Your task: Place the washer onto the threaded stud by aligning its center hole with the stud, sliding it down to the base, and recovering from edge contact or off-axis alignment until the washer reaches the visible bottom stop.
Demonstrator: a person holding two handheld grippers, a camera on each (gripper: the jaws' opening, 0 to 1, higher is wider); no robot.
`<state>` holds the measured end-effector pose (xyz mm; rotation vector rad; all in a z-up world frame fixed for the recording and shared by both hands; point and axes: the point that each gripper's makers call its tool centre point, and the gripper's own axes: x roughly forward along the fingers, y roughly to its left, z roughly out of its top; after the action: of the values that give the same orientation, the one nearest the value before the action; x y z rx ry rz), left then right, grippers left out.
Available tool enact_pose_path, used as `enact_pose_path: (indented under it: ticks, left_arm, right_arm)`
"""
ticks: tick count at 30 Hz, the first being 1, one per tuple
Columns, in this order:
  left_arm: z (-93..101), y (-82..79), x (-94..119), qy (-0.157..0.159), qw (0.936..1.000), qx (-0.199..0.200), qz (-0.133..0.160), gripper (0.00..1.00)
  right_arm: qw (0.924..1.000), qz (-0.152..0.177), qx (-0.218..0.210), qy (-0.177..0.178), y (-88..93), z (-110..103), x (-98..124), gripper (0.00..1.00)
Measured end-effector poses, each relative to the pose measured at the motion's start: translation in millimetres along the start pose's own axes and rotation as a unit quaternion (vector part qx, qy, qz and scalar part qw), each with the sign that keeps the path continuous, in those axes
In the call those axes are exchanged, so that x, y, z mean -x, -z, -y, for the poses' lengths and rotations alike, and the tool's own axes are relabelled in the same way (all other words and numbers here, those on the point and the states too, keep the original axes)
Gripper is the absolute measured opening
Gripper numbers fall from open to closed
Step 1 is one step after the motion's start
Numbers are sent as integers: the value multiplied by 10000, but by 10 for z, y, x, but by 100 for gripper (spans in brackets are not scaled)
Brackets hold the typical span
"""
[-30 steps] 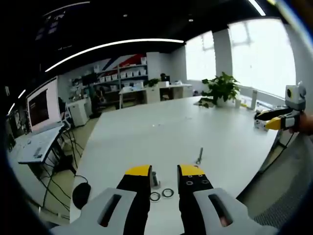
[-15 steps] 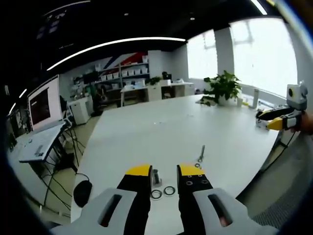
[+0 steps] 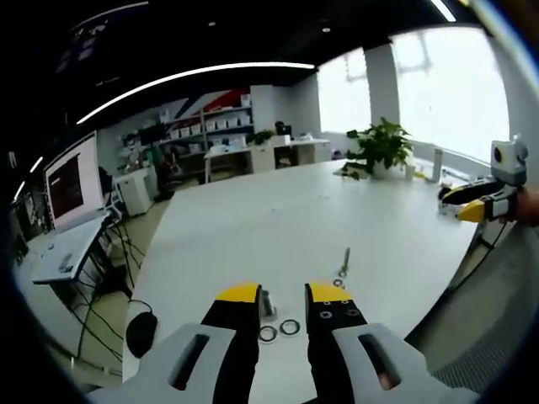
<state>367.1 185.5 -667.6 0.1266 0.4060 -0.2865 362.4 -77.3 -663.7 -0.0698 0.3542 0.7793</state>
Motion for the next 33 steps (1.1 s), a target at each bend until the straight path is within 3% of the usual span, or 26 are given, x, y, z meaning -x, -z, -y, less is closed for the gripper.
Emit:
enact_pose_path:
  ticks: [33]
  left_arm:
    - [38,33,-28,82,9999,-38,-113,17]
  right_arm:
    - [9999,-52,75,46,21,7,-6,41]
